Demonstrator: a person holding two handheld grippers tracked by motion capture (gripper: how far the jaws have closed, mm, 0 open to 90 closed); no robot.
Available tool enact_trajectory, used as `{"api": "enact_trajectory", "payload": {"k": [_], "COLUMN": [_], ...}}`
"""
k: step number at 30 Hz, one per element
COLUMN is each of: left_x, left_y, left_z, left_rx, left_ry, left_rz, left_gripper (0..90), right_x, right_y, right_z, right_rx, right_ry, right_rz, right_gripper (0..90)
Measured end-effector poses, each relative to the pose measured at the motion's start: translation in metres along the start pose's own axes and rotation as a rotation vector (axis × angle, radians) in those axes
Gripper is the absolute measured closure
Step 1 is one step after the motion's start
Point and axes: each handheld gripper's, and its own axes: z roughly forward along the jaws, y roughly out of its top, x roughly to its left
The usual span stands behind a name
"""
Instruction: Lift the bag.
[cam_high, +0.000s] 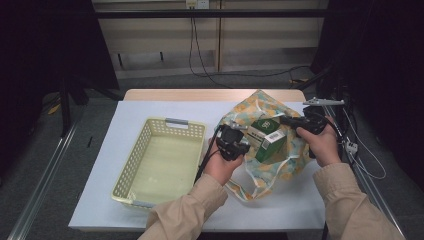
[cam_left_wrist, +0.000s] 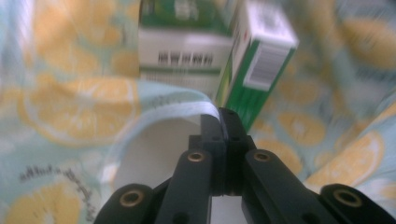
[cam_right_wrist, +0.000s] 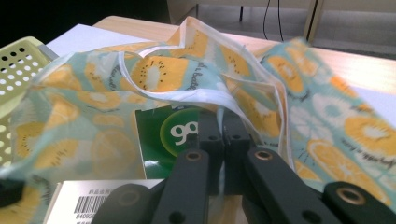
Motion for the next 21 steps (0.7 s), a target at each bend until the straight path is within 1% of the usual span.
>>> {"api": "enact_trajectory", "payload": {"k": [2, 3, 4, 6, 8, 11, 14, 16, 18, 21], "left_x": [-0.001, -0.001, -0.001, -0.001, 0.001, 0.005, 0.007, 0.008, 0.008, 0.009], "left_y": [0.014, 0.02, 0.029, 0.041, 0.056, 0.073, 0.088, 0.098, 0.107, 0.121], "left_z": [-0.01, -0.014, -0.022, -0.032, -0.043, -0.055, -0.062, -0.066, -0.068, -0.072], "left_rx": [-0.029, -0.04, -0.058, -0.081, -0.101, -0.131, -0.153, -0.159, -0.17, -0.183], "left_ry": [0.001, 0.002, 0.006, 0.017, 0.03, 0.047, 0.061, 0.064, 0.073, 0.073], "left_rz": [-0.003, -0.001, 0.01, 0.015, 0.027, 0.033, 0.042, 0.057, 0.063, 0.077], "left_gripper": [90.0, 90.0, 90.0, 90.0, 90.0, 90.0, 90.0, 90.0, 90.0, 90.0], "right_x": [0.001, 0.002, 0.002, 0.002, 0.001, 0.001, 0.002, 0.002, 0.002, 0.003], "right_y": [0.006, 0.009, 0.012, 0.02, 0.027, 0.037, 0.048, 0.056, 0.063, 0.075], "right_z": [-0.003, -0.006, -0.007, -0.013, -0.017, -0.024, -0.03, -0.033, -0.037, -0.042], "right_rx": [-0.007, -0.012, -0.015, -0.021, -0.038, -0.052, -0.067, -0.077, -0.087, -0.108], "right_ry": [-0.001, -0.002, -0.004, -0.01, -0.015, -0.026, -0.032, -0.038, -0.043, -0.044], "right_rz": [-0.007, -0.011, -0.014, -0.026, -0.028, -0.037, -0.048, -0.052, -0.056, -0.061], "right_gripper": [89.6, 89.7, 89.7, 89.8, 89.8, 89.8, 89.8, 89.8, 89.8, 89.9]}}
